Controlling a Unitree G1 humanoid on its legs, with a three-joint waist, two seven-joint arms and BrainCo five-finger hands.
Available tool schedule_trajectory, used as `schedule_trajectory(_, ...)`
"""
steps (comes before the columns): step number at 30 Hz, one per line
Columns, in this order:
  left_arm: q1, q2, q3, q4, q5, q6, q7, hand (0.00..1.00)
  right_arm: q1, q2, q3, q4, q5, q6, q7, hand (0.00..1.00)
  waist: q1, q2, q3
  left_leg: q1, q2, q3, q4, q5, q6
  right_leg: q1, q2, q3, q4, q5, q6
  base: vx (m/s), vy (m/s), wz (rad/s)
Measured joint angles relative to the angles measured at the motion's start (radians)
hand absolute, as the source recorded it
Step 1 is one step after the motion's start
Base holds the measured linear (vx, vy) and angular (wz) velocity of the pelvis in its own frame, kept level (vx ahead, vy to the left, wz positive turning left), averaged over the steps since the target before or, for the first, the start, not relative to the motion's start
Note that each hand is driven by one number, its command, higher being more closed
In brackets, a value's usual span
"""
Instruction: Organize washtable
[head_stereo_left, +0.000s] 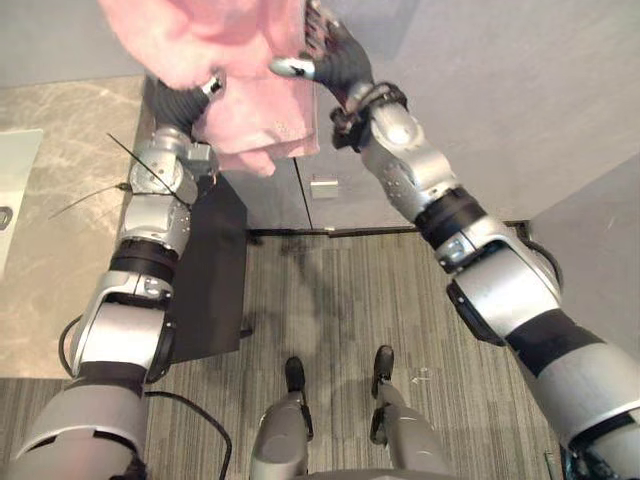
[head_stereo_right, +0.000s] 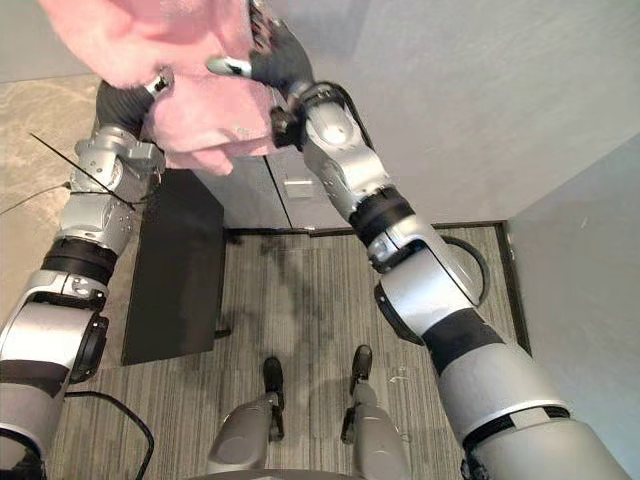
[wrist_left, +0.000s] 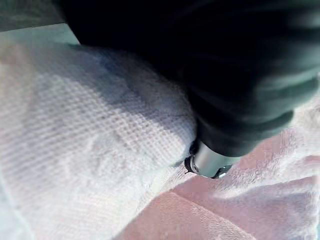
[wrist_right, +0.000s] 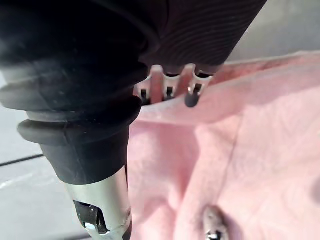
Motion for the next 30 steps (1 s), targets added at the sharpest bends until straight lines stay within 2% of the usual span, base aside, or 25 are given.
schedule_trajectory(6, -0.049, -0.036, 0.001, 0.004, -0.001, 0.000, 0.024, 1.00, -0.071, 0.026, -0.067, 0.076, -0.011, -0.023, -0.049, 0.00, -0.004, 0.000, 0.000, -0.037, -0.012, -0.033, -0.021, 0.023, 0.004, -0.030, -0.009, -0.024, 0.000, 0.006, 0.004, -0.01, 0.032, 0.14)
schedule_trajectory(13, -0.092, -0.066, 0.000, 0.004, -0.021, -0.004, 0.030, 1.00, -0.172, 0.011, -0.118, 0.155, -0.018, -0.022, -0.083, 0.00, -0.006, 0.001, 0.001, -0.038, -0.013, -0.050, -0.053, 0.048, 0.003, -0.039, -0.009, -0.047, 0.000, 0.007, 0.005, 0.02, 0.026, 0.05)
schedule_trajectory(16, -0.092, -0.066, 0.000, 0.004, -0.022, -0.005, 0.030, 1.00, -0.197, -0.022, -0.147, 0.171, -0.018, -0.023, -0.086, 0.00, -0.006, 0.002, 0.002, -0.037, -0.014, -0.052, -0.065, 0.055, 0.004, -0.039, -0.010, -0.051, 0.000, 0.007, 0.005, 0.02, 0.031, 0.09)
schedule_trajectory(19, -0.092, -0.066, 0.000, 0.004, -0.028, -0.006, 0.029, 1.00, -0.226, -0.094, -0.167, 0.221, -0.031, -0.020, -0.101, 0.00, -0.003, 0.003, 0.003, -0.037, -0.017, -0.053, -0.067, 0.056, 0.004, -0.038, -0.013, -0.054, 0.000, 0.007, 0.005, 0.03, 0.045, 0.04)
schedule_trajectory(24, -0.092, -0.066, -0.001, 0.004, -0.028, -0.006, 0.026, 1.00, -0.253, -0.156, -0.217, 0.270, -0.050, 0.000, -0.104, 0.00, -0.006, 0.005, 0.006, -0.034, -0.022, -0.051, -0.067, 0.056, 0.004, -0.038, -0.017, -0.050, 0.000, 0.007, 0.005, 0.02, 0.029, -0.02)
schedule_trajectory(27, -0.092, -0.066, -0.001, 0.004, -0.027, -0.006, 0.025, 1.00, -0.271, -0.203, -0.227, 0.275, -0.080, 0.015, -0.106, 0.00, -0.011, 0.016, 0.021, -0.028, -0.027, -0.046, -0.067, 0.055, 0.005, -0.037, -0.022, -0.044, 0.000, 0.013, 0.013, 0.01, 0.033, -0.07)
schedule_trajectory(30, -0.092, -0.066, -0.002, 0.007, -0.025, -0.006, 0.025, 1.00, -0.301, -0.227, -0.232, 0.298, -0.096, 0.020, -0.117, 0.00, -0.030, 0.020, 0.039, -0.024, -0.032, -0.042, -0.067, 0.055, 0.005, -0.034, -0.026, -0.033, 0.000, 0.015, 0.017, 0.00, 0.027, -0.03)
